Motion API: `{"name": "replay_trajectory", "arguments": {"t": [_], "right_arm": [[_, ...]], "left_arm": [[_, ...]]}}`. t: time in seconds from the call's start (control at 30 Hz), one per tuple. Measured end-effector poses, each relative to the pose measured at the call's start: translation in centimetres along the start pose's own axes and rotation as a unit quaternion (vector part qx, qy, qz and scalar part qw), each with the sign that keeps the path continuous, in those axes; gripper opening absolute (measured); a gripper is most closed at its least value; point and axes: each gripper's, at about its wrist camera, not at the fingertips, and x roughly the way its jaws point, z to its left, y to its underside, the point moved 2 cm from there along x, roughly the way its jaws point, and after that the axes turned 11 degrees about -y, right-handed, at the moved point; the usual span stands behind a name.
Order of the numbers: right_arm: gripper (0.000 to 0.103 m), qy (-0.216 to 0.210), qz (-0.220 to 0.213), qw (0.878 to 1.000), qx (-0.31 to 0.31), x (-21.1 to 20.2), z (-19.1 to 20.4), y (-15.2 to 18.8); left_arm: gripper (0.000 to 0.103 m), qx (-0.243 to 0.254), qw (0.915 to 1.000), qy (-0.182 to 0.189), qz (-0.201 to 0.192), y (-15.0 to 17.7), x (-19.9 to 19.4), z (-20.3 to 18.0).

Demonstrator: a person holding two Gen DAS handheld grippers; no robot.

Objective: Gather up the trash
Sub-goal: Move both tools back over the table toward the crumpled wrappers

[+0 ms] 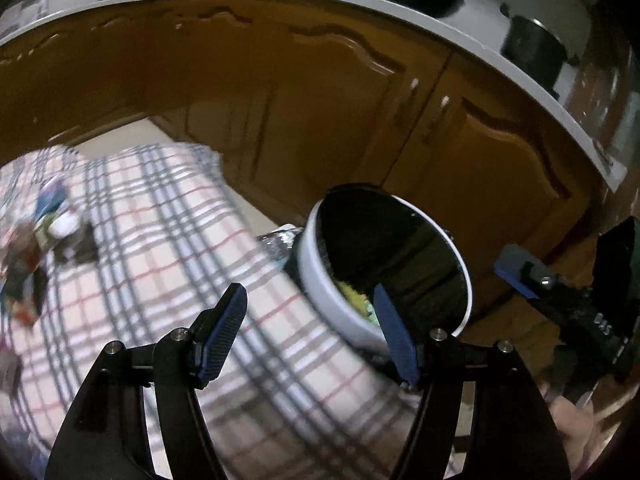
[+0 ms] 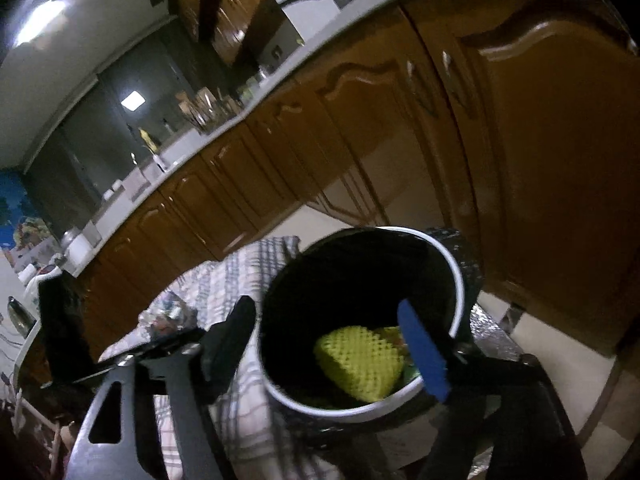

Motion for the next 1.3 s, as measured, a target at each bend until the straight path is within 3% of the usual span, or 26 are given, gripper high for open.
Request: {"name": "replay_trajectory", "arguments": {"t": [0.07,0.2,0.4,0.63,1.3], "right_arm": [[0.088,-0.010,-0.007,1.000,-0.005,0.0,1.0,0.4],[0.089,-0.030,-0.002,0.999,-0.011,0.8,2.8,1.6],[0.091,-0.060,0.030,0.998,-0.004,3.2,4.8,3.7],[0.101,-0.084,0.059,0.995,-0.011,4.9,7.7,5.9],[0.101,-0.130,0.109,0.983,-0.073,9.6,15.3,7.3]], "left_arm": [[0.067,-0.009,0.9999,-0.008,-0.004,0.7,-0.9,1.2],[0.067,-0.026,0.9993,-0.025,-0.014,2.4,-2.8,3.8],[0.067,-0.057,0.9969,-0.048,-0.024,4.7,-5.3,7.6],[0.067,-0.086,0.9927,-0.076,-0.039,6.8,-8.2,11.6],[0.067,-0.146,0.9786,-0.130,-0.063,8.2,-11.9,20.7]]}}
